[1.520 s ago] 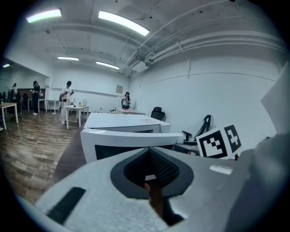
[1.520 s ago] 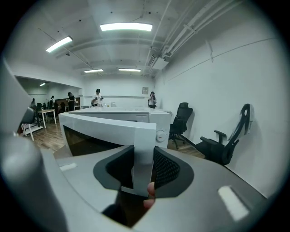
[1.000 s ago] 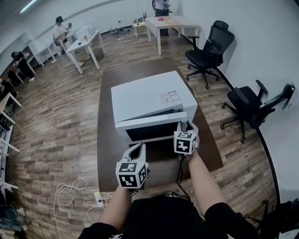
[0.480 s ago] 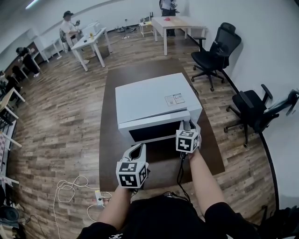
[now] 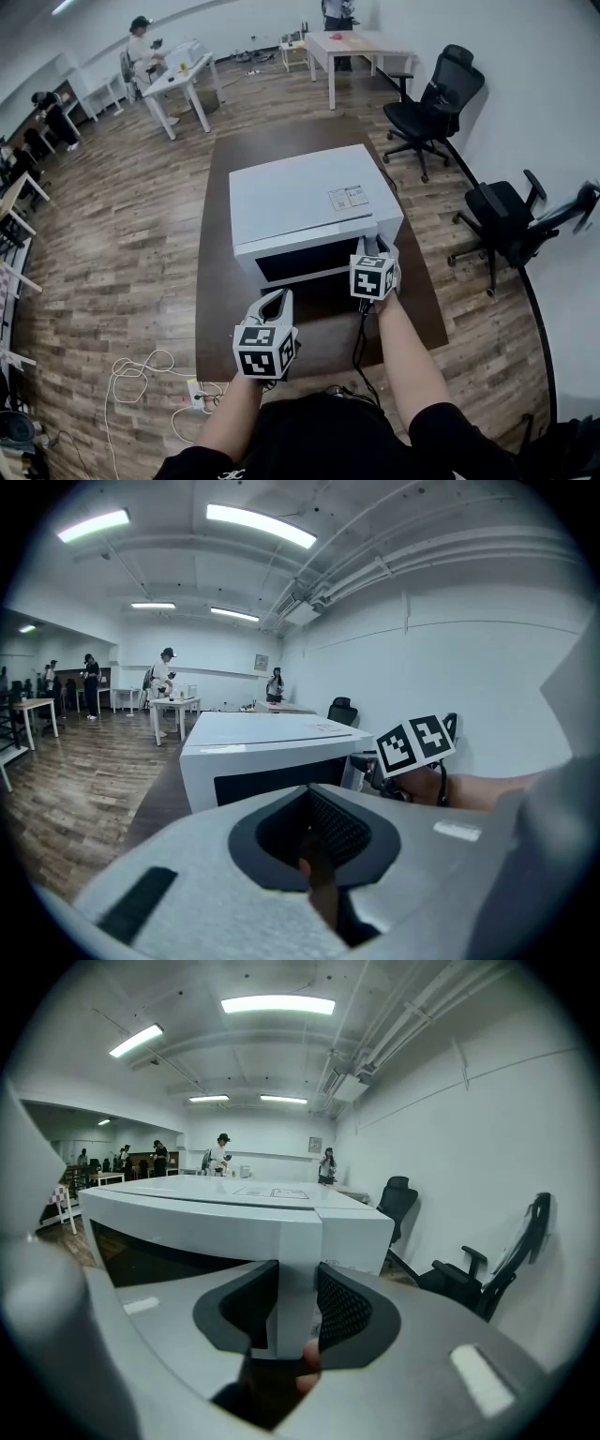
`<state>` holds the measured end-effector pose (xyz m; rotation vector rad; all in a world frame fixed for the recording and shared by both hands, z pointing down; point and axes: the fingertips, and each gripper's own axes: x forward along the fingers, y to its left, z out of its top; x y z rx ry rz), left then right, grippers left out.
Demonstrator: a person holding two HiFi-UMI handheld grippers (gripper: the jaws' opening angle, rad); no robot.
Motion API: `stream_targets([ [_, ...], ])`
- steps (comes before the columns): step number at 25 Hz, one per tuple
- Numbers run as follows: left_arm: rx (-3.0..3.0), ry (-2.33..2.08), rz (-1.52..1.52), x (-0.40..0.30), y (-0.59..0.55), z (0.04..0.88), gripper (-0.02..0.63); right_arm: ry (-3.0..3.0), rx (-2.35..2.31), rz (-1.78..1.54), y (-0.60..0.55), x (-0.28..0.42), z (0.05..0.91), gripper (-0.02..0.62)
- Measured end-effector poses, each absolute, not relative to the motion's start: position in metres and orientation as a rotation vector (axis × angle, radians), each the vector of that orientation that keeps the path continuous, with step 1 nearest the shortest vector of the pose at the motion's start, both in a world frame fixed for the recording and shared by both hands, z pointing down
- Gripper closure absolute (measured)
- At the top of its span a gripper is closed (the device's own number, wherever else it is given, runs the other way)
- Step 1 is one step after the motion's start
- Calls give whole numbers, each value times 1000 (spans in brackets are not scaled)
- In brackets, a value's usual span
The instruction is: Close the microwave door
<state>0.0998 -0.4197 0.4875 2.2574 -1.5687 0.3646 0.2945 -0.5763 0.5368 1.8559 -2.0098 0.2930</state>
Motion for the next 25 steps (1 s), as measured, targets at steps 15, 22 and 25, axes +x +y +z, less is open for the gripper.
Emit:
stream_targets([
  [15,2247,-1592,348,98,-404,485,600,-2041,1817,352,-586,294,541,451],
  [22,2251,-1592,350,96,-401,485,600,-2061,1788,480,-573,301,564,408],
  [25,2256,-1584,352,96,-401,485,600,-2081,1801,484,-558,300,563,478],
])
